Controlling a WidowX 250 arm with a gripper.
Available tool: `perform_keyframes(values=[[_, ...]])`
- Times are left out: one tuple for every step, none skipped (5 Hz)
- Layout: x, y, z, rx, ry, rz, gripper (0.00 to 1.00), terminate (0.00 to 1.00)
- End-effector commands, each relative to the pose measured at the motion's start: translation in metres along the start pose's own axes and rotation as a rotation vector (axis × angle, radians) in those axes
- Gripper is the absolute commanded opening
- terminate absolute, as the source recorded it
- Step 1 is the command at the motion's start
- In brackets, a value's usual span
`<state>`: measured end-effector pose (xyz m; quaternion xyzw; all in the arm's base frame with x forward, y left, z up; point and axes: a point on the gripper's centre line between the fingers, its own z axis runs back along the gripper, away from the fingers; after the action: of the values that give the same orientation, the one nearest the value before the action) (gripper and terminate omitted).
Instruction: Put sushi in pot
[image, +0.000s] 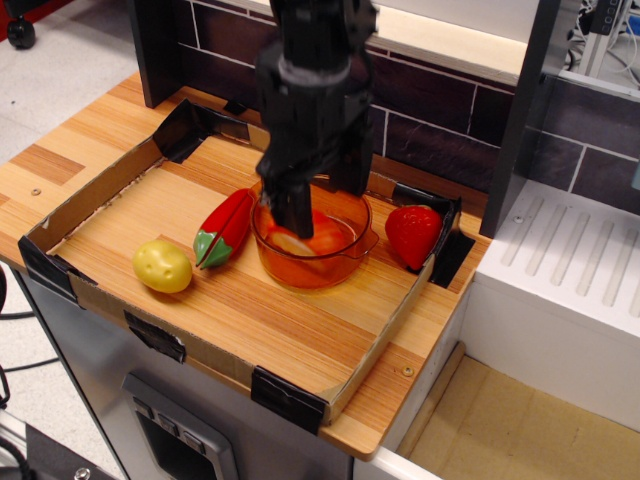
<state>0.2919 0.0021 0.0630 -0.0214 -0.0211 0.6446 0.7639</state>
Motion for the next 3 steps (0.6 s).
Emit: perform_keyframes(values=[[0.004, -0.0097, 0.0743, -0.132, 0.029, -0.015, 1.0, 0.0], [0.0053, -0.0075, 0.0842, -0.085, 0.039, -0.059, 1.0, 0.0], [0.0053, -0.0075, 0.0842, -0.085, 0.039, -0.059, 1.0, 0.0]])
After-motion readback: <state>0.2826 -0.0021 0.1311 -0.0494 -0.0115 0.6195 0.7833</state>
